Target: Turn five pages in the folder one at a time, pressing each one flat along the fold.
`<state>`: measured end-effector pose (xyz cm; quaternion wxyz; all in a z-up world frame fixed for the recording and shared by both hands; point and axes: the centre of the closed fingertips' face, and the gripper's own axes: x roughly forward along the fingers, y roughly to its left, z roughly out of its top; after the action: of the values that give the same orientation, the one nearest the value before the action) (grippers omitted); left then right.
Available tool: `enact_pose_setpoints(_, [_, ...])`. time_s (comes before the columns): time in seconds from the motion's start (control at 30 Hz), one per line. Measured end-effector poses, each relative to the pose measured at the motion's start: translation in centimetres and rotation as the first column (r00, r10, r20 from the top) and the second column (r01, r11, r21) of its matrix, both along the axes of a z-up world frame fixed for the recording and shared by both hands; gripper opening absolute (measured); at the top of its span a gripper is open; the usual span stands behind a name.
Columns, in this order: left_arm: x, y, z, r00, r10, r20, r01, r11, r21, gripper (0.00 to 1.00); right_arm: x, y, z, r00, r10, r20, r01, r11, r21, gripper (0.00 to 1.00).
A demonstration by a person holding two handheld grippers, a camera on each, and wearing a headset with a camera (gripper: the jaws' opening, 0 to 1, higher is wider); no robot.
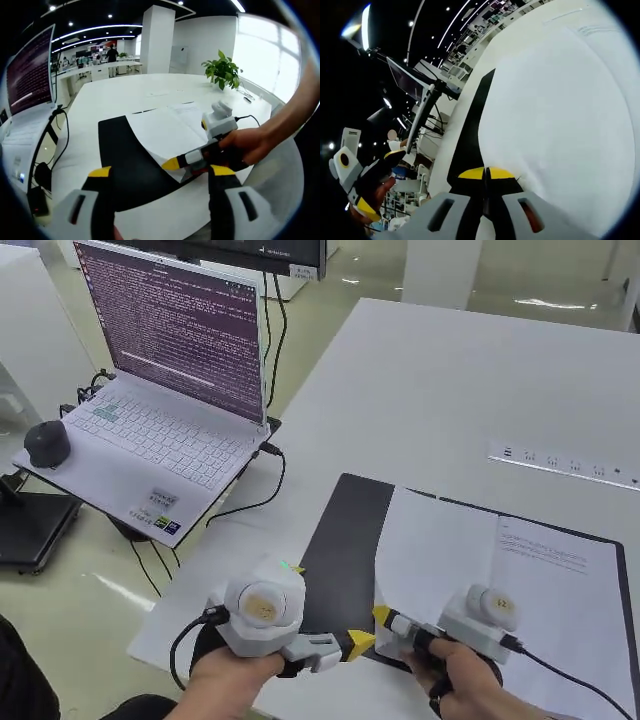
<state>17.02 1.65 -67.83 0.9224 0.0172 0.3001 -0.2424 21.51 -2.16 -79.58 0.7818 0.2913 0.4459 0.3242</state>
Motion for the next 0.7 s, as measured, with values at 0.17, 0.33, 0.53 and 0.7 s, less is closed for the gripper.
enact_pose_setpoints(0.17, [-0.1,-0.3,-0.2,1.0,-0.008,-0.006,0.008,1.0,0.001,0.77,-0.1,0.2,0.6,1.0,-0.001,0.022,0.001,1.0,0.012,0.01])
enact_pose_setpoints(0.33, [-0.3,-0.4,-0.3,1.0,-0.013,-0.01,0.013,1.0,0.002,0.77,-0.2,0.4,0.9,1.0,0.009,0.019,-0.01,0.999,0.037,0.07])
enact_pose_setpoints(0.53, [-0.5,-0.8,-0.5,1.0,-0.024,-0.016,0.024,1.0,0.005,0.75,-0.4,0.8,1.5,1.0,0.02,0.002,-0.02,0.997,0.08,0.18])
enact_pose_setpoints(0.7, [-0.6,-1.2,-1.0,0.999,-0.036,-0.026,0.036,0.999,0.002,0.75,-0.8,0.4,2.0,0.998,0.056,0.007,-0.057,0.995,0.084,0.25])
